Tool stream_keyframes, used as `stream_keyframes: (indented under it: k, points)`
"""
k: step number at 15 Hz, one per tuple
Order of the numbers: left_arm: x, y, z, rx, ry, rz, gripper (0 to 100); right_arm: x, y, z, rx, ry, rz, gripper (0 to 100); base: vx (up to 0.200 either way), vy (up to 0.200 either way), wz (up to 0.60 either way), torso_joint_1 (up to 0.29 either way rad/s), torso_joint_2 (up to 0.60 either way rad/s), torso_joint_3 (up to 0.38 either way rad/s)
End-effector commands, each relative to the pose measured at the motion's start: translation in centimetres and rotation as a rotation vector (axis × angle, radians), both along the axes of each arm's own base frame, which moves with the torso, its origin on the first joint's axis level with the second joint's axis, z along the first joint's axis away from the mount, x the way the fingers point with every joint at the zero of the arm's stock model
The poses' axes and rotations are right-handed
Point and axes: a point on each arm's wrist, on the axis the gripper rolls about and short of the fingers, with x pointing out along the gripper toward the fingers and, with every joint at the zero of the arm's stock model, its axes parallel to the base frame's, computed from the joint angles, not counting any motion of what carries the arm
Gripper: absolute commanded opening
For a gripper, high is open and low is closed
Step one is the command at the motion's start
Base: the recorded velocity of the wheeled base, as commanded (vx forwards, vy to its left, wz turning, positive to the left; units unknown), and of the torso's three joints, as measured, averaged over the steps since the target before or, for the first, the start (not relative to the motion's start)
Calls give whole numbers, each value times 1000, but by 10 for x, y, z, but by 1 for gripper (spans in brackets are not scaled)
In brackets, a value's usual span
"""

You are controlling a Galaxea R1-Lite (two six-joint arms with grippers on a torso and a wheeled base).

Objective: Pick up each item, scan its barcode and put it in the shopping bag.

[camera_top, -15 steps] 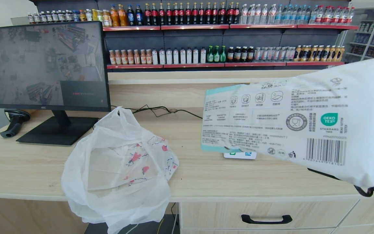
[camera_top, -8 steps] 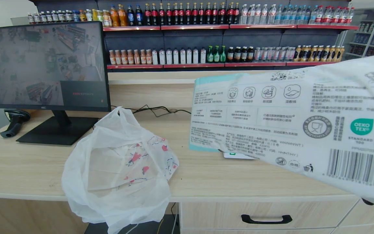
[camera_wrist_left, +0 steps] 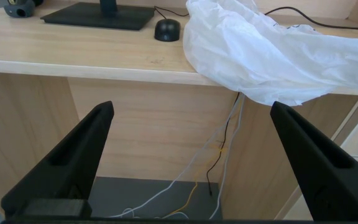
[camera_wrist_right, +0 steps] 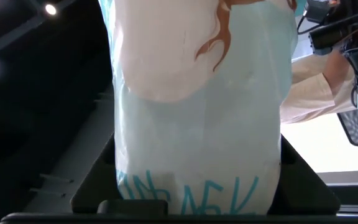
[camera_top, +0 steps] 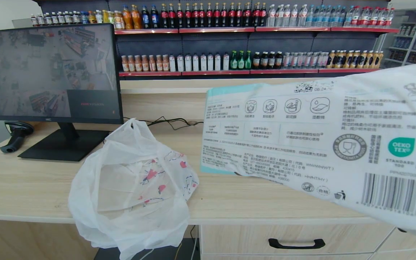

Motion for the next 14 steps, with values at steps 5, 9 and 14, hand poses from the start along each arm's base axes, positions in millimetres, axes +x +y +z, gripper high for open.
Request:
stream_keyframes:
  k: [5, 9, 14]
  points:
    - [0, 0, 0, 0, -1, 0, 100, 3, 8, -5, -11, 16, 22, 0, 0, 0, 0, 0, 0, 0]
    - [0, 0, 0, 0, -1, 0, 100, 3, 12, -6, -15, 24, 36, 0, 0, 0, 0, 0, 0, 0]
    - [0, 0, 0, 0, -1, 0, 100, 3, 13, -15, -33, 53, 38, 0, 0, 0, 0, 0, 0, 0]
